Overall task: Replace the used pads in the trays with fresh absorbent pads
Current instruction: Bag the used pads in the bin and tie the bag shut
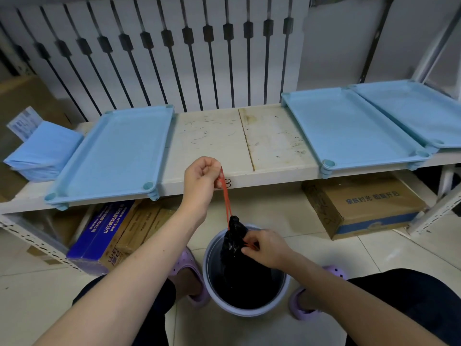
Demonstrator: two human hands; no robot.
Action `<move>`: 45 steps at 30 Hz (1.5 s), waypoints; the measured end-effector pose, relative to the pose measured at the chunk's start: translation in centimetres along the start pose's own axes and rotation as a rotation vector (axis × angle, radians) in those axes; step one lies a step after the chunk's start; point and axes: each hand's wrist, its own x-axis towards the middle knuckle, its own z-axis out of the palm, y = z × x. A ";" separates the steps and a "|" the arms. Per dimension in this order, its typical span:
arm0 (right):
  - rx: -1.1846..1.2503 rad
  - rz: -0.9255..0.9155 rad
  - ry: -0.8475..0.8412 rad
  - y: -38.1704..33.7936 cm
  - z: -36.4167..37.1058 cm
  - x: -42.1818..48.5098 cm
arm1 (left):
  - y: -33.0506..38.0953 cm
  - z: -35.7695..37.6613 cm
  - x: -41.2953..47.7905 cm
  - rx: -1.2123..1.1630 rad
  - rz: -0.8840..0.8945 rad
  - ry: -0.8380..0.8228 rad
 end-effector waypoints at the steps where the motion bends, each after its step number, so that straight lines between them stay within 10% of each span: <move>1: -0.031 -0.011 -0.021 0.4 0.1 -0.1 | 0.0 -0.1 0.1 -0.005 0.000 0.035; 18: 0.255 0.028 -0.003 0.2 -8.3 -0.4 | 0.6 -1.5 0.6 -0.472 -0.315 -0.020; 23: 0.426 -0.002 0.085 -0.5 -9.1 -0.1 | 1.3 -1.8 0.6 -0.315 -0.303 -0.226; 28: 0.034 0.043 0.141 -1.2 -8.3 0.7 | -0.3 0.0 -0.1 0.068 -0.318 -0.201; 40: 0.386 -0.020 -0.079 -3.4 -3.0 1.5 | 1.8 2.5 -0.2 -0.085 -0.314 -0.240; 45: 0.358 0.100 0.090 -2.4 -3.1 1.7 | -1.2 -0.6 0.2 -0.105 -0.274 0.054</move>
